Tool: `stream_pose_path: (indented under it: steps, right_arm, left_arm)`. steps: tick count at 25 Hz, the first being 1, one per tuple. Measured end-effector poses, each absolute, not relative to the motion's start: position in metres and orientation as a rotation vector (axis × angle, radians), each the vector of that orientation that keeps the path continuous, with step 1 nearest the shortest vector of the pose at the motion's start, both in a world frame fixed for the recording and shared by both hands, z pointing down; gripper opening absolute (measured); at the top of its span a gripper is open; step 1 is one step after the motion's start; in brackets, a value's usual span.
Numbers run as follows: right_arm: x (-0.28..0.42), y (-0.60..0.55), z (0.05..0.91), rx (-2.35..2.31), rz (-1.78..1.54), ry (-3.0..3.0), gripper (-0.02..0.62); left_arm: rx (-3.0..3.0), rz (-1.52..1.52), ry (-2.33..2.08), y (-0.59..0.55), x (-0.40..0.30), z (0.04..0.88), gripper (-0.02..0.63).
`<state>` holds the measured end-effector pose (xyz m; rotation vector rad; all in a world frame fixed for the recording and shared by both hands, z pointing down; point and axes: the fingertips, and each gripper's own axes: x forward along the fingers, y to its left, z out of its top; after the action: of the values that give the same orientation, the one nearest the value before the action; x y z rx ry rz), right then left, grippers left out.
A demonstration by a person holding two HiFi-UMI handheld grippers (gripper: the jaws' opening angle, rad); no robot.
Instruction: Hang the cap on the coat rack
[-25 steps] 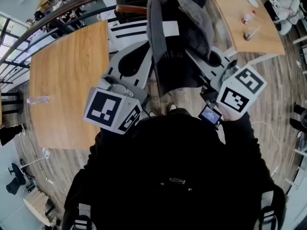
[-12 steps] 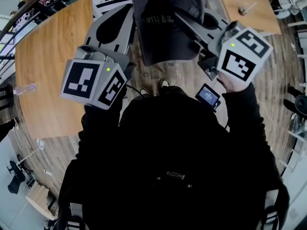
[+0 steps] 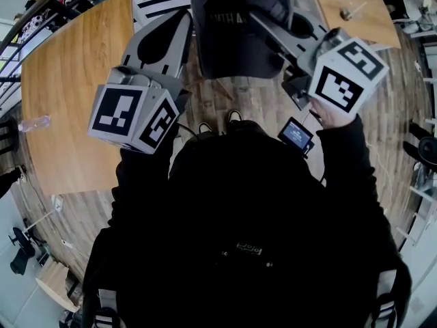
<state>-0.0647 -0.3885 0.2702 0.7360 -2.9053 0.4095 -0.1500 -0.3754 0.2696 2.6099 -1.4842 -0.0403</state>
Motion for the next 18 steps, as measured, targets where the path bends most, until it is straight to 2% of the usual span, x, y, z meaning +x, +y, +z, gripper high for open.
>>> stream_pose_path:
  steps: [8, 12, 16, 18]
  right_arm:
    - [-0.061, -0.391, 0.27, 0.781, 0.428, -2.894, 0.058]
    - [-0.064, -0.39, 0.274, 0.774, 0.429, -2.888, 0.103]
    - [-0.066, -0.389, 0.276, 0.747, 0.43, -2.891, 0.109]
    - [-0.066, -0.389, 0.277, 0.741, 0.426, -2.887, 0.132]
  left_arm:
    - [2.579, -0.023, -1.468, -0.373, -0.159, 0.285, 0.006]
    - [2.58, -0.021, -1.46, -0.371, -0.16, 0.287, 0.006]
    - [2.583, -0.018, -1.441, -0.369, -0.159, 0.288, 0.006]
    - [2.586, -0.015, -1.432, -0.368, -0.158, 0.288, 0.006]
